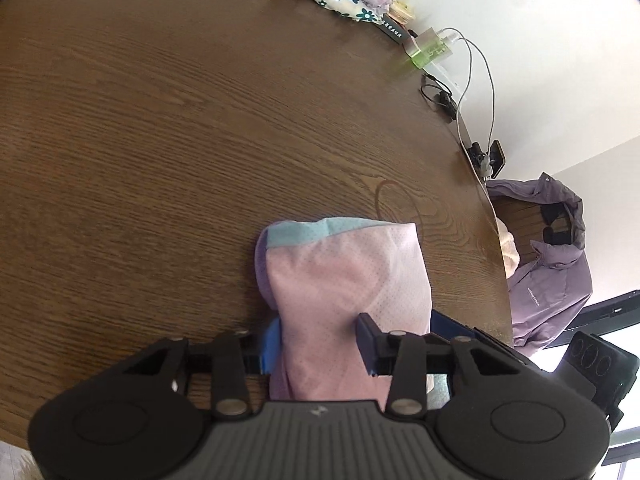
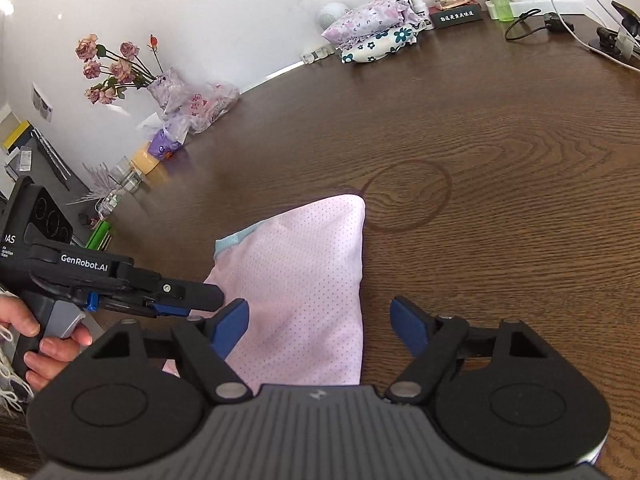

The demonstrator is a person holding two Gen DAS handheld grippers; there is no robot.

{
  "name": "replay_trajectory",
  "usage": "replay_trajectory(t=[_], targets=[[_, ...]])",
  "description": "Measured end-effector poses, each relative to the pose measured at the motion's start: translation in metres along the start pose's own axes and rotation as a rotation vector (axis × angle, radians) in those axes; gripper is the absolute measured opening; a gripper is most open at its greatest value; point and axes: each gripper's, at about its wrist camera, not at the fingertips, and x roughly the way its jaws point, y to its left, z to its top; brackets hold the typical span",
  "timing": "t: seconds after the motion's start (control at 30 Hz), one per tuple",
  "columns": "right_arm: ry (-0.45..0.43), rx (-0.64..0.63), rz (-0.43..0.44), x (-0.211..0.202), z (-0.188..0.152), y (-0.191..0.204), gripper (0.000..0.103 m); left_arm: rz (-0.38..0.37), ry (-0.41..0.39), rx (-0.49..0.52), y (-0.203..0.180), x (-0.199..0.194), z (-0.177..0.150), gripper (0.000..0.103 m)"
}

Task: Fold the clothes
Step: 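Grasp the folded bundle with both grippers from its sides, then carry the bundle with both grippers and place it on the clothes stack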

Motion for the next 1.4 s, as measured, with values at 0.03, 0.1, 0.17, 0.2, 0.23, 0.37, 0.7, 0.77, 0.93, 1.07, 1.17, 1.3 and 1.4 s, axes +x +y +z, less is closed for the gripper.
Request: replay_trajectory(t=[0.03,0.1,0.17,0.2,0.23,0.37,0.7,0.77,0.93,1.07,1.17,1.3,1.4], targets=[[0.003,0.008,0.005,-0.001,0.001,-0.002,0.075,0.002,0.004,-0.012,0.0,0.001,0.001,0.038],[0.011,0.028,0.019,-0.002,0.002,-0.005,0.075,0.006,0.013,-0.025,0.001,-0.001,0.001,0.038],[0.018,0.036,0.029,-0.003,0.004,-0.008,0.075,0.009,0.025,-0.025,0.001,-0.003,-0.001,0.04],[0.022,0.033,0.03,-0.002,0.005,-0.007,0.075,0.009,0.03,-0.02,0.001,-0.004,-0.001,0.04],[0.024,0.026,0.03,-0.002,0.005,-0.007,0.075,0.01,0.035,-0.015,0.0,-0.004,-0.002,0.041],[0.036,0.005,0.042,0.002,0.007,-0.003,0.075,-0.012,0.047,-0.004,-0.004,0.001,0.0,0.046],[0.026,0.088,0.074,0.006,0.001,-0.013,0.023,-0.097,-0.032,0.059,0.006,0.013,-0.004,0.011],[0.013,0.121,0.096,0.007,-0.002,-0.017,0.016,-0.102,-0.055,0.091,0.003,0.01,-0.006,0.01],[-0.058,0.13,0.117,0.002,-0.002,-0.01,0.011,-0.113,-0.105,0.171,-0.004,0.0,-0.006,0.01],[-0.109,0.102,0.116,-0.004,0.006,0.006,0.011,-0.128,-0.149,0.228,-0.011,-0.016,-0.002,0.01],[-0.144,0.06,0.103,-0.011,0.018,0.022,0.011,-0.154,-0.191,0.263,-0.015,-0.031,0.005,0.01],[-0.196,0.006,0.084,-0.02,0.036,0.044,0.011,-0.171,-0.252,0.336,-0.027,-0.054,0.023,0.01],[-0.235,-0.021,0.075,-0.023,0.063,0.058,0.011,-0.18,-0.285,0.39,-0.039,-0.067,0.051,0.01]])
